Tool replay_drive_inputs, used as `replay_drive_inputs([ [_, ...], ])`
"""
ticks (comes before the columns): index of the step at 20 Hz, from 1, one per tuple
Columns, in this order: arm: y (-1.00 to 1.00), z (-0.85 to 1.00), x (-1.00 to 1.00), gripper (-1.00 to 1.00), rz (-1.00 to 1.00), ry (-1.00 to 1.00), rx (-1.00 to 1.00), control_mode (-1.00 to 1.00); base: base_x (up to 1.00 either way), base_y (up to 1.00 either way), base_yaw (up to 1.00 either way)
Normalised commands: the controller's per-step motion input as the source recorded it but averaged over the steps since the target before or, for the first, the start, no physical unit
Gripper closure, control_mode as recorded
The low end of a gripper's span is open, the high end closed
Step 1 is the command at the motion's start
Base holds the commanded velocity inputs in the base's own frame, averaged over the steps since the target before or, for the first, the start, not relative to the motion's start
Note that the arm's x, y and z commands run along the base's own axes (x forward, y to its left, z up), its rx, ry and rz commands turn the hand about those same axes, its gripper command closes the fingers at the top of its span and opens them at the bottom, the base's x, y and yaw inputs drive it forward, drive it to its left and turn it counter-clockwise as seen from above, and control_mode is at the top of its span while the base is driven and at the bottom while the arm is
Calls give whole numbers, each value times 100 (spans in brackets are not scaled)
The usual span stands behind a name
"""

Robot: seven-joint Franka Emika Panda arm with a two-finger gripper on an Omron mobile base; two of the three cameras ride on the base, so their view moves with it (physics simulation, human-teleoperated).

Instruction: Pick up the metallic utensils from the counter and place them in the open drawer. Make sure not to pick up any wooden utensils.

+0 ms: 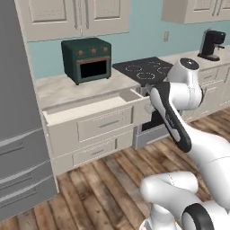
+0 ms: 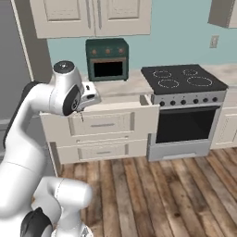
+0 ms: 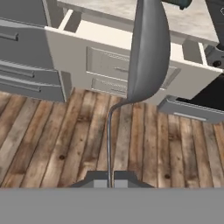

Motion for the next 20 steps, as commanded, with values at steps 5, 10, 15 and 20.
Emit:
replay_drive_inputs([
  [5, 0, 0, 0, 100, 0, 0, 0, 100, 88, -21, 9],
  [10, 0, 0, 0, 100, 0, 0, 0, 100, 68, 0, 12],
  [15, 0, 0, 0, 100, 0, 0, 0, 100, 39, 0, 16],
  [20, 0, 0, 0, 100, 0, 0, 0, 100, 12, 0, 9],
])
